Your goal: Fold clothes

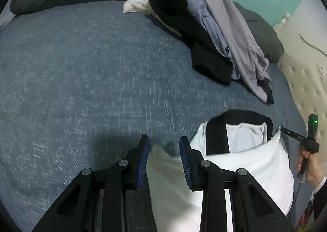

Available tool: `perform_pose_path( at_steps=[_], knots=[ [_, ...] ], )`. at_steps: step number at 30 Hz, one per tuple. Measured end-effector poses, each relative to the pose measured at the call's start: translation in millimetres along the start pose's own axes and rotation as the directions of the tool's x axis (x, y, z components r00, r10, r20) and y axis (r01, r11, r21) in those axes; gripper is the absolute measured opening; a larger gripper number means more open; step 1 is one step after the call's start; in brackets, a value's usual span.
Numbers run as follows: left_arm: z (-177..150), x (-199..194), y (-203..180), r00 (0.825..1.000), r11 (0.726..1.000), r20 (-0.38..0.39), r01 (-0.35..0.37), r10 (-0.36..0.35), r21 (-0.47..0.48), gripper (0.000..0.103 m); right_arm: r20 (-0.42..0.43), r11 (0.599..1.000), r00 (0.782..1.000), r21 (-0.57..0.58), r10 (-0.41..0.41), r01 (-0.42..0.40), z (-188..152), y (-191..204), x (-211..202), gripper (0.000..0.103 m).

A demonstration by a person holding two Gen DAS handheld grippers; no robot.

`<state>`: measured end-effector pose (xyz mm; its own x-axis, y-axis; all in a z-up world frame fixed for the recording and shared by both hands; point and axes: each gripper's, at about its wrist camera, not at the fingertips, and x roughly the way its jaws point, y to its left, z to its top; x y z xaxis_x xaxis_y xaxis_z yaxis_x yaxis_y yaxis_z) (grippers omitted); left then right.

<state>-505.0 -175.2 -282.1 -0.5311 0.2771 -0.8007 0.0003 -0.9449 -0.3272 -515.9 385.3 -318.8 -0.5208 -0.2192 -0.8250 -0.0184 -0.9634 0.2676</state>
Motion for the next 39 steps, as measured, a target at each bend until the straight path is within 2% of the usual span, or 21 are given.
perform_pose_path(
  at_steps=[2,6,8,12,13,15,17,18,22,28,34,36,37,38,39],
  knots=[
    [3.0,-6.3,0.4,1.000,1.000,0.015,0.003,-0.003,-0.002,0.033,0.017,1.000,1.000,0.006,0.010,-0.010,3.9,-5.7,-6.5,0.006],
    [-7.6,-28.8,13.2,0.997,0.998,0.050,0.059,-0.058,-0.005,0.033,0.039,1.000,0.999,0.016,0.025,-0.025,2.5,-21.1,-22.8,0.006],
    [-14.8,-33.7,18.3,0.997,0.999,0.059,0.046,-0.046,0.008,0.034,0.030,1.000,0.999,0.014,0.023,-0.023,0.0,-25.5,-21.3,0.006],
    [-29.8,-28.9,29.8,0.999,0.999,0.029,0.040,-0.041,0.019,0.036,0.012,1.000,1.000,0.023,0.008,-0.008,-12.5,-40.2,-23.5,0.006],
    [-32.6,-26.7,32.3,0.999,0.999,0.023,0.035,-0.035,0.019,0.040,0.008,1.000,1.000,0.026,0.009,-0.009,-14.8,-43.0,-23.3,0.007],
    [-33.9,-19.5,35.7,0.999,0.999,0.025,0.032,-0.032,0.014,0.045,-0.004,0.999,1.000,0.033,0.009,-0.009,-18.5,-46.0,-20.5,0.014],
    [-33.6,-13.6,37.3,0.999,0.999,0.030,0.043,-0.043,0.006,0.045,-0.005,0.999,1.000,0.031,0.013,-0.013,-20.2,-45.2,-16.7,0.033],
    [-32.8,-10.6,37.0,0.999,0.999,0.031,0.044,-0.044,0.005,0.046,-0.003,0.999,1.000,0.029,0.018,-0.018,-20.5,-44.2,-14.8,0.034],
    [-29.4,-0.9,35.2,0.997,0.998,0.042,0.059,-0.059,0.005,0.050,-0.004,1.000,1.000,0.007,0.024,-0.024,-18.5,-38.8,-7.1,0.035],
    [-26.1,8.4,24.3,0.993,0.995,0.056,0.099,-0.100,0.020,0.050,0.016,0.999,0.999,-0.023,0.039,-0.038,-12.7,-33.4,-0.5,0.036],
    [-25.6,14.0,13.7,0.987,0.988,0.056,0.148,-0.150,0.041,0.049,0.001,0.988,0.996,-0.128,0.088,-0.087,-11.4,-9.5,7.5,0.035],
    [-26.7,15.4,11.0,0.986,0.986,0.051,0.159,-0.161,0.049,0.042,-0.006,0.984,0.994,-0.139,0.109,-0.109,-12.4,-3.8,10.6,0.021],
    [-27.2,15.5,10.1,0.986,0.987,0.047,0.155,-0.157,0.050,0.030,-0.005,0.985,0.994,-0.137,0.107,-0.107,-12.7,-2.0,11.6,0.012],
    [-27.2,15.2,10.2,0.986,0.987,0.047,0.155,-0.157,0.050,0.020,-0.001,0.985,0.994,-0.138,0.107,-0.106,-12.8,-0.9,11.7,0.010],
    [-27.6,14.7,10.7,0.987,0.987,0.047,0.154,-0.156,0.049,0.017,0.005,0.985,0.994,-0.138,0.108,-0.107,-13.0,-0.1,10.7,0.008]
  ],
)
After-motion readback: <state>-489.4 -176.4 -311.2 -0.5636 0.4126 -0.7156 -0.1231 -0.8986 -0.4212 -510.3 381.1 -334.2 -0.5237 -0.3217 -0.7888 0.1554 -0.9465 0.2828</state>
